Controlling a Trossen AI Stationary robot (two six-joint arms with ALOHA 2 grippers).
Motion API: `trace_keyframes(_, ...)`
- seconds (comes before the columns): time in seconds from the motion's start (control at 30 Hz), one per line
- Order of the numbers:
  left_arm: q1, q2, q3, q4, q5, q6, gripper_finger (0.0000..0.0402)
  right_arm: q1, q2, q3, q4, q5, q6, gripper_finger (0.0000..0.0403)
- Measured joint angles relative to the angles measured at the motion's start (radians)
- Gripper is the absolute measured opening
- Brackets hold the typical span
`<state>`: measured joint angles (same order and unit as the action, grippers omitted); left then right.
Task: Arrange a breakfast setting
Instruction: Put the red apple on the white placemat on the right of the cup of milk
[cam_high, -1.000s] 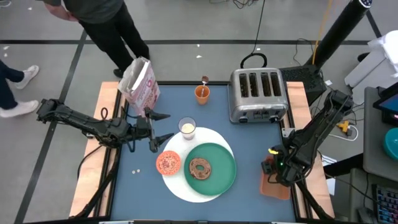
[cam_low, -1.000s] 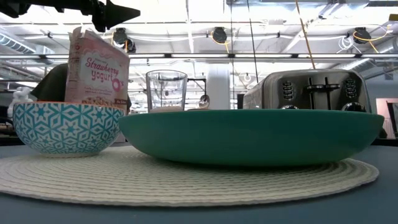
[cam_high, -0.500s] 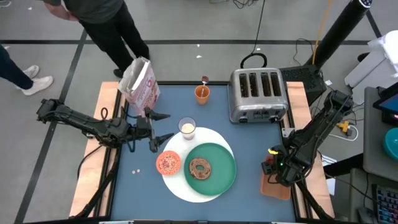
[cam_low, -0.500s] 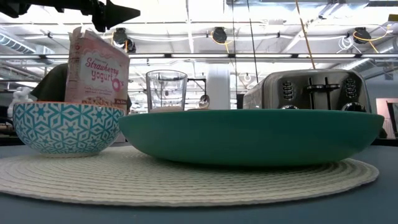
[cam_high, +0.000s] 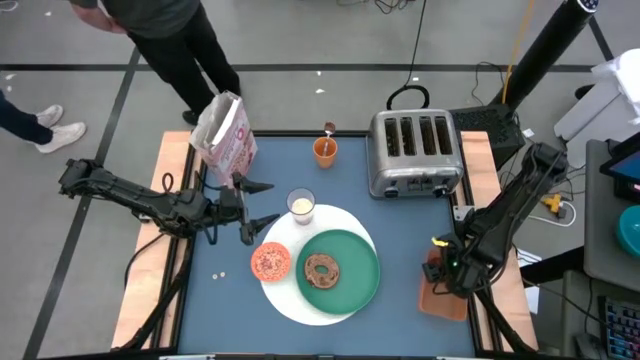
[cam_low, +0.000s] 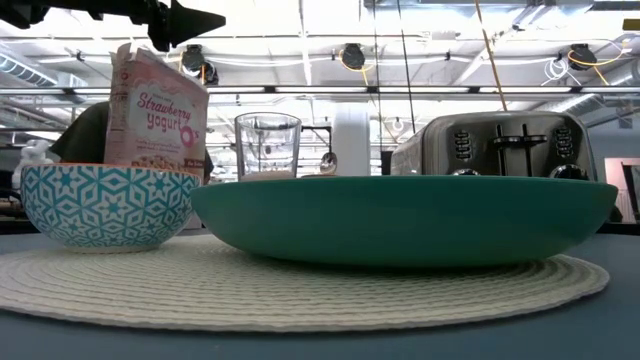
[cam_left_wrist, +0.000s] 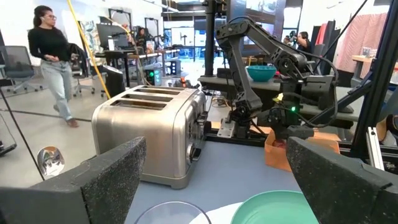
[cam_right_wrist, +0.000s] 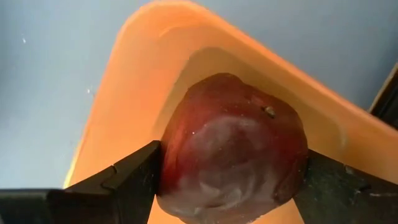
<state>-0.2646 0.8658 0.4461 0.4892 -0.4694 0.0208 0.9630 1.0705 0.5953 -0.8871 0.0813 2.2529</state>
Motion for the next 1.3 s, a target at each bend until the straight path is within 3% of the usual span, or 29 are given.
trace_keyframes(0.77, 0.0, 0.0, 0.0, 0.0, 0.0, 0.0, 0.0392, 0.0, -0.273, 0.0, 0.117, 0.015, -0.115, 0.0295)
trace_keyframes(1.07, 0.0, 0.0, 0.0, 0.0, 0.0, 0.0, 0.0392, 0.0, -0.377, 0.0, 0.235, 0.265, -0.227, 0.0295)
trace_keyframes(1.2, 0.0, 0.0, 0.0, 0.0, 0.0, 0.0, 0.0392, 0.0, -0.412, 0.0, 0.348, 0.451, -0.352, 0.0295)
trace_keyframes(1.3, 0.0, 0.0, 0.0, 0.0, 0.0, 0.0, 0.0392, -0.001, -0.424, 0.0, 0.492, 0.618, -0.535, 0.0295)
